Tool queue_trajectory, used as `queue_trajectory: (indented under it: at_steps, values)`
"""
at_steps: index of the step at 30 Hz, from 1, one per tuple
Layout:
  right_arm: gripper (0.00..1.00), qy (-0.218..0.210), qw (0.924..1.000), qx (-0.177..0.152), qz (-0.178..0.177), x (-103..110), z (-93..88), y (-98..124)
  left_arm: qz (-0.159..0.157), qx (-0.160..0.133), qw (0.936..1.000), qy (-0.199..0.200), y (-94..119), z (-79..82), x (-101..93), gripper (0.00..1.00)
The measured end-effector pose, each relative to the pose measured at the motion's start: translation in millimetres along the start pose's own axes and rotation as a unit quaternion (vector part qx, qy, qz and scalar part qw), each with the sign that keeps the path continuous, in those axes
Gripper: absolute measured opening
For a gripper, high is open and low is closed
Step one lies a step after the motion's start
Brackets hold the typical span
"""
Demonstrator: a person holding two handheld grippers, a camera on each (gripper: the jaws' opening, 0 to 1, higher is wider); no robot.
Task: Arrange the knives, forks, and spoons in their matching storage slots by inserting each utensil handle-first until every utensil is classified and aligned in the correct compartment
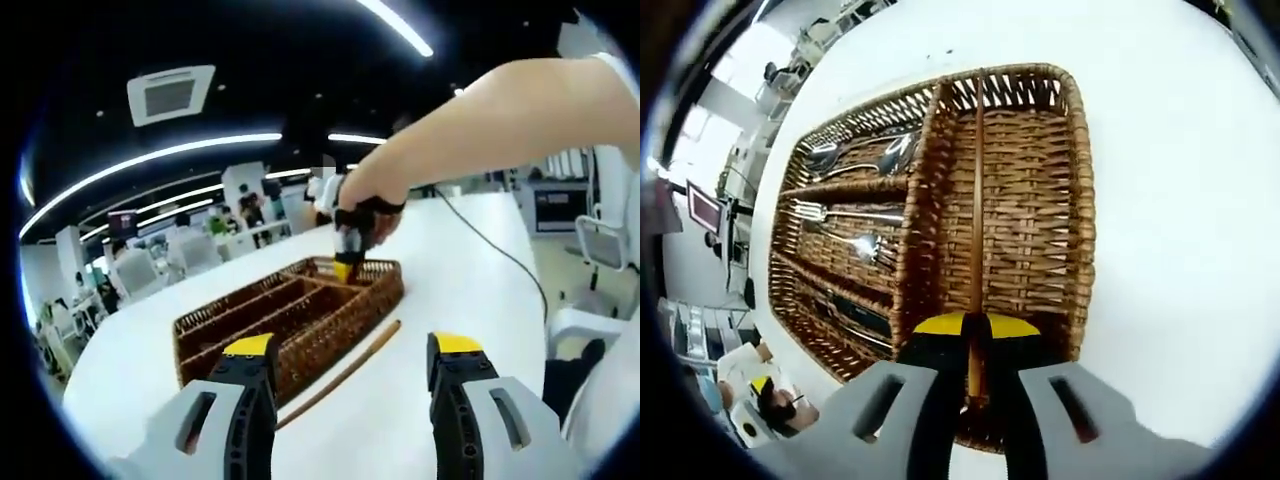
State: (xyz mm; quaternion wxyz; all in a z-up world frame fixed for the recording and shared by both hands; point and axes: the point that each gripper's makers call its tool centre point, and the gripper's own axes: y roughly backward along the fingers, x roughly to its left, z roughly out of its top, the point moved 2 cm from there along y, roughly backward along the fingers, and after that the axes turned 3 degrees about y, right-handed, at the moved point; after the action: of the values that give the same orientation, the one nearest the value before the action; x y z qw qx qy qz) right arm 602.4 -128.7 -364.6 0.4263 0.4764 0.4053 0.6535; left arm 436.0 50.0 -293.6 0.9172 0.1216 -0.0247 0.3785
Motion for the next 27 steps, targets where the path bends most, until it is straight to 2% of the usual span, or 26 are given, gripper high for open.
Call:
queue_trajectory:
  at_steps: [6, 9, 11, 27]
  values:
    - [0.05, -0.019, 0.9998, 0.005, 0.001, -4, -6.5, -4, -0.002, 0.001, 1.0000, 0.002, 0, -1.2, 0.5, 0.60]
    - [0.05, -0.020, 0.9996, 0.018, -0.004, -7, -12.4, -8, -0.002, -0.002, 1.0000, 0.003, 0, -1.5, -0.2, 0.60]
    - [0.05, -0.028, 0.9995, 0.013, 0.002, -7, -11.7, -8, -0.003, 0.000, 1.0000, 0.006, 0, -4.4, -1.1, 0.60]
    - [0.06, -0.001, 0.9998, 0.016, -0.011, -6, -12.7, -6, -0.005, 0.005, 0.9999, 0.011, 2, -7.6, -5.1, 0.60]
